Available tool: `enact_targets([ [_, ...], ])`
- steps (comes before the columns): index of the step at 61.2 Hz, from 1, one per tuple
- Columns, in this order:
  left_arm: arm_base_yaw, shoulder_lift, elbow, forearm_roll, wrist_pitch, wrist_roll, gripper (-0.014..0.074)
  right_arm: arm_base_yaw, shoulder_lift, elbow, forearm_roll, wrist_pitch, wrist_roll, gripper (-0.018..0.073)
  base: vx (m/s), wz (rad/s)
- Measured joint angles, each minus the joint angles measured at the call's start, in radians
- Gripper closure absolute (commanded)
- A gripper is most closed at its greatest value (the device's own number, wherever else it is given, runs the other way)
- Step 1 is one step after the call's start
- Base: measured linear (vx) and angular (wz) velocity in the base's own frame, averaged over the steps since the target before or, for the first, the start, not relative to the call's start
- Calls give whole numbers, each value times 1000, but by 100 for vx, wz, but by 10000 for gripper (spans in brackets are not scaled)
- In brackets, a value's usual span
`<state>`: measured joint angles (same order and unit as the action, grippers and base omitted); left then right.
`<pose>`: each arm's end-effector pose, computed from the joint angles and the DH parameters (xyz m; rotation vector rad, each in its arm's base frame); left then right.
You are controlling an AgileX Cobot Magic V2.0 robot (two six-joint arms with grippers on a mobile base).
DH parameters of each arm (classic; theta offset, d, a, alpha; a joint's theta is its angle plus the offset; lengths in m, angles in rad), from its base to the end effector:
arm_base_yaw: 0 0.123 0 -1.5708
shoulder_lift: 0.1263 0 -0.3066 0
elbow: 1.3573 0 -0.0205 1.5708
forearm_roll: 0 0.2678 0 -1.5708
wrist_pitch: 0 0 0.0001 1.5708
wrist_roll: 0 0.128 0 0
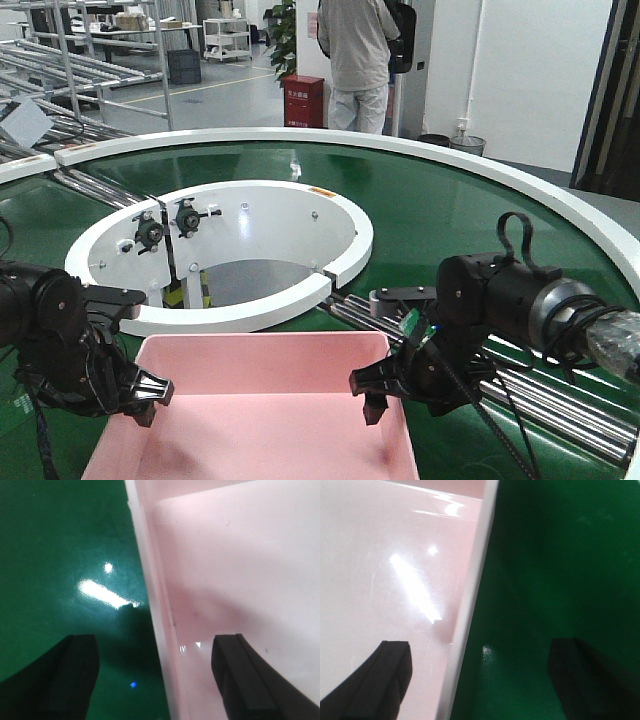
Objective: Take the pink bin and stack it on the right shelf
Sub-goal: 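Lower both grippers onto opposite side walls of the pink bin, then close both grippers on the bin walls and lift it toward the robot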
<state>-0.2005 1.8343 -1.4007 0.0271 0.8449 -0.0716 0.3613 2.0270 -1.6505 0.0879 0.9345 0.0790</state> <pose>0.4147 -0.0816 0.2161 0.1973 2.7551 -0.0395 0.4409 0.1763 0.2023 -0.3401 2.7918 0.2172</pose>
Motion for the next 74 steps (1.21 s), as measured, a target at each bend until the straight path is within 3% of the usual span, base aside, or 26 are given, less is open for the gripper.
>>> enact_targets([
  [14,0,20,0,0,-9,0,3,70,15,0,-147,-18,126,-29,0,0],
  [25,0,22,0,0,-8,-1,21,72,18,0,-173,-22,192,8,0,0],
  [32,0,22,0,-6,-5,-1,79,72,18,0,-158,-23,199,64,0,0],
  [56,0,22,0,-68,21,-1,419,72,18,0,-124,-27,202,329,0,0],
  [74,0,22,0,-70,25,-39,499,72,18,0,-128,-26,242,411,0,0],
])
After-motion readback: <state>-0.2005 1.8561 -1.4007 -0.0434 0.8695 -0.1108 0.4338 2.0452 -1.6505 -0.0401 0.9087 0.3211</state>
